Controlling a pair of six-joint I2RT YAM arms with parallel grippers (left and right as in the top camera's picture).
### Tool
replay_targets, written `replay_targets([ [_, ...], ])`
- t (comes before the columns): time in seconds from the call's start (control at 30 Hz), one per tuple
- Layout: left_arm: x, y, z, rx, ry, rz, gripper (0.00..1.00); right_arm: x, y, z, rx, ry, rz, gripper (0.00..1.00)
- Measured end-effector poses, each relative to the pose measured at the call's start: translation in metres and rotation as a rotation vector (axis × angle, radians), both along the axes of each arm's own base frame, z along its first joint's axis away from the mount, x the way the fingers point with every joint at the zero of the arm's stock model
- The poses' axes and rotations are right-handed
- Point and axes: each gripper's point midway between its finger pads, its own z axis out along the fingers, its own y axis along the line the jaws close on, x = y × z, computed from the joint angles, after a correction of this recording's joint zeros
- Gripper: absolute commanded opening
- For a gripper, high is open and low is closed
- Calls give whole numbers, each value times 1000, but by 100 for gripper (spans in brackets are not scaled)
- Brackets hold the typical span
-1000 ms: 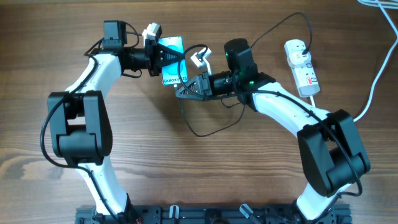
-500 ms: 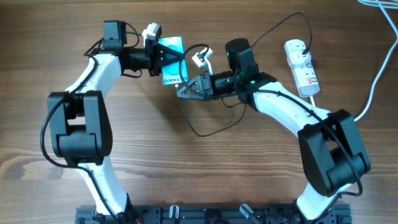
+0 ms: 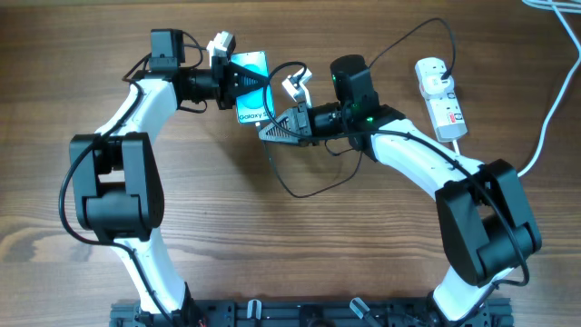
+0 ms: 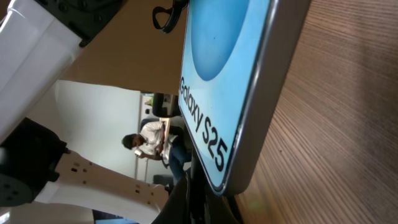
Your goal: Plug charger to phone and switch on socket
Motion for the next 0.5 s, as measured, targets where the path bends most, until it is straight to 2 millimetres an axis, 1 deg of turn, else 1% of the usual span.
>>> replay_targets([
  [0.5,1,1,1,0,-5,3,4,3,1,5,7,68,-24,4],
])
